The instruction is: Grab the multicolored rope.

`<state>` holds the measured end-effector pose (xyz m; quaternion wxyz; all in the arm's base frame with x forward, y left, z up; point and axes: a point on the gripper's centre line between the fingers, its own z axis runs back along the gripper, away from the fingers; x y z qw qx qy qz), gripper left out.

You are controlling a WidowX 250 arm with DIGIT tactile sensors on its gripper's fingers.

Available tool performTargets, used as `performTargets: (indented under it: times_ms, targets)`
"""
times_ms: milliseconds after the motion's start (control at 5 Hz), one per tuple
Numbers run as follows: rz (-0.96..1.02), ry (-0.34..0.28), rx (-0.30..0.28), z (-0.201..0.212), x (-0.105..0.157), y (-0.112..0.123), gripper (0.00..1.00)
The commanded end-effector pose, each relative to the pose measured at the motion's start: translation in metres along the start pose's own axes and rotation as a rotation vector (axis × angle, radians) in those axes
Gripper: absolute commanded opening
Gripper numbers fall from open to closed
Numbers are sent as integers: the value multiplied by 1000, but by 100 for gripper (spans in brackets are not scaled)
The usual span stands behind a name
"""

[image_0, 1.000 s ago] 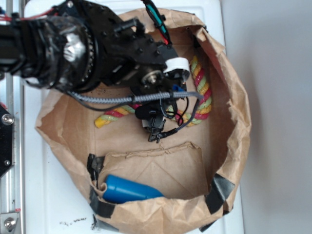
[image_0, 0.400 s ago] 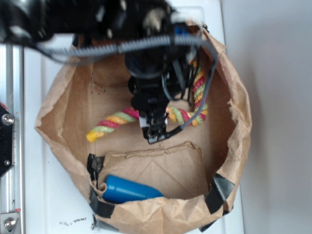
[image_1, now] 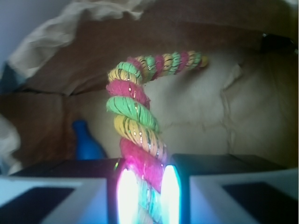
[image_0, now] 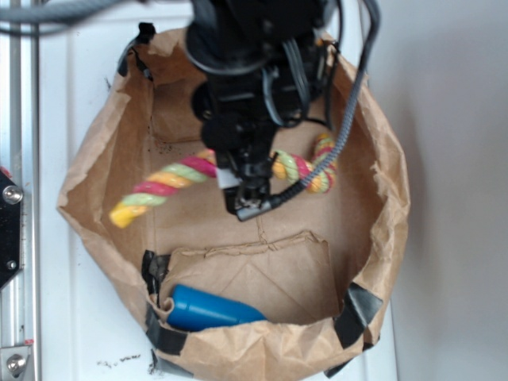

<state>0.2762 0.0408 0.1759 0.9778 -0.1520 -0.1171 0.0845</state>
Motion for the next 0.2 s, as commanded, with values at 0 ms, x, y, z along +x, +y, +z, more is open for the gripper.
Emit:
performTargets:
  times_ms: [0]
  targets:
    - [1, -92, 84, 38, -4, -20, 0]
